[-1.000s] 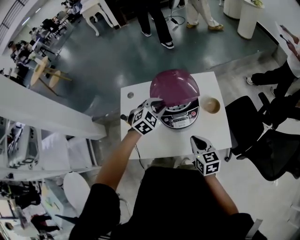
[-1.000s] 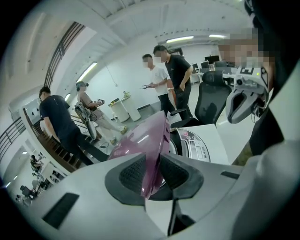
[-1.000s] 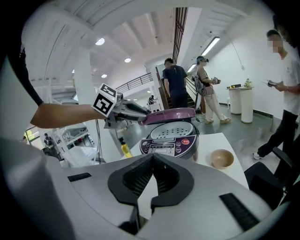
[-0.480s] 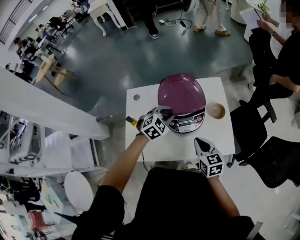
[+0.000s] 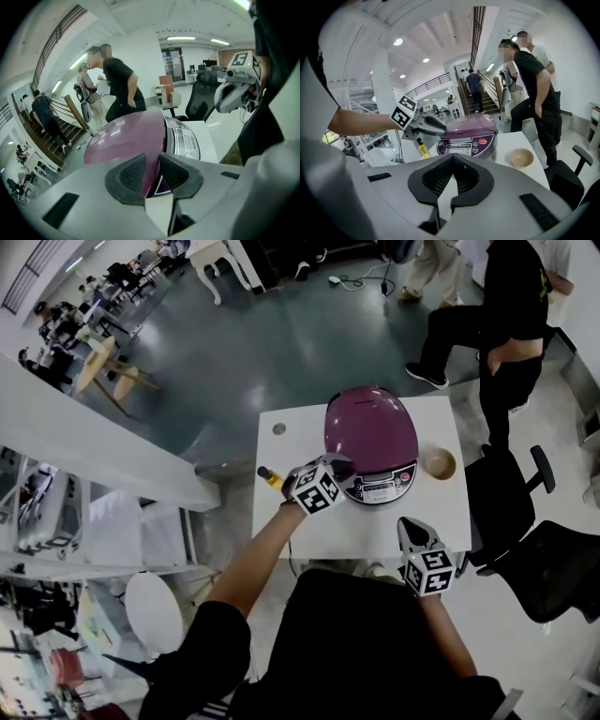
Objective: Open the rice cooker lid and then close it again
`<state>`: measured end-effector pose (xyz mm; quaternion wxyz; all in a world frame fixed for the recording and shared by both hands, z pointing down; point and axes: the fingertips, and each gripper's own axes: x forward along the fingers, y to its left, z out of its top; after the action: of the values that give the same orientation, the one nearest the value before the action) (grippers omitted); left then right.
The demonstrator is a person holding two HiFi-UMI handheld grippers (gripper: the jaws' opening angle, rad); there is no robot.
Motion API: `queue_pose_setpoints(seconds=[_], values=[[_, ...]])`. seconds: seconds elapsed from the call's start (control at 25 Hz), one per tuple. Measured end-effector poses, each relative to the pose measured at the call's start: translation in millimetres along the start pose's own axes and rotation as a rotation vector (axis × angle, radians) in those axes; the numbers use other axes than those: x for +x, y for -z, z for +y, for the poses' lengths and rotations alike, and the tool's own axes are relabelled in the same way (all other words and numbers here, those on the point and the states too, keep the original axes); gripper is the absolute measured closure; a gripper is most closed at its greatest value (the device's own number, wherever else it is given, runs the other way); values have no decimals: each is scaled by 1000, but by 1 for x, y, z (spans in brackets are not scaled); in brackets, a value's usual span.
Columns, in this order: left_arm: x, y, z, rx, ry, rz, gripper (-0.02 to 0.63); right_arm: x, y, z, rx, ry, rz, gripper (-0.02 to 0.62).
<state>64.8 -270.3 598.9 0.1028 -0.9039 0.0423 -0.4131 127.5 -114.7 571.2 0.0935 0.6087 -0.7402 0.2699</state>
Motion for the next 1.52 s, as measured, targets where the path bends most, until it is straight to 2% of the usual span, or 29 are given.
queue_pose_setpoints(seconds=[0.32, 0.52, 0.64, 0.76, 0.88, 0.96, 1.16, 1.52], values=[[6, 10, -3, 21, 66, 17, 522, -2, 5, 0, 45, 5, -11, 595], [10, 13, -2, -39, 129, 16, 526, -8, 10, -6, 66, 23, -9, 595], [10, 13, -2, -50, 139, 14, 527, -10, 13, -10, 95, 26, -9, 595], [12, 12, 2, -115, 154, -4, 535, -12, 13, -13, 105, 25, -8, 595], [12, 12, 9, -207, 164, -29, 585, -11, 13, -10, 103, 20, -6, 595], [11, 13, 11, -230, 161, -32, 591, -10, 14, -8, 100, 17, -2, 595], [13, 13, 11, -234, 146, -12, 595, -9, 14, -10, 100, 15, 2, 595], [17, 16, 8, -177, 141, 137, 598, -1, 12, -13, 97, 4, 11, 595]])
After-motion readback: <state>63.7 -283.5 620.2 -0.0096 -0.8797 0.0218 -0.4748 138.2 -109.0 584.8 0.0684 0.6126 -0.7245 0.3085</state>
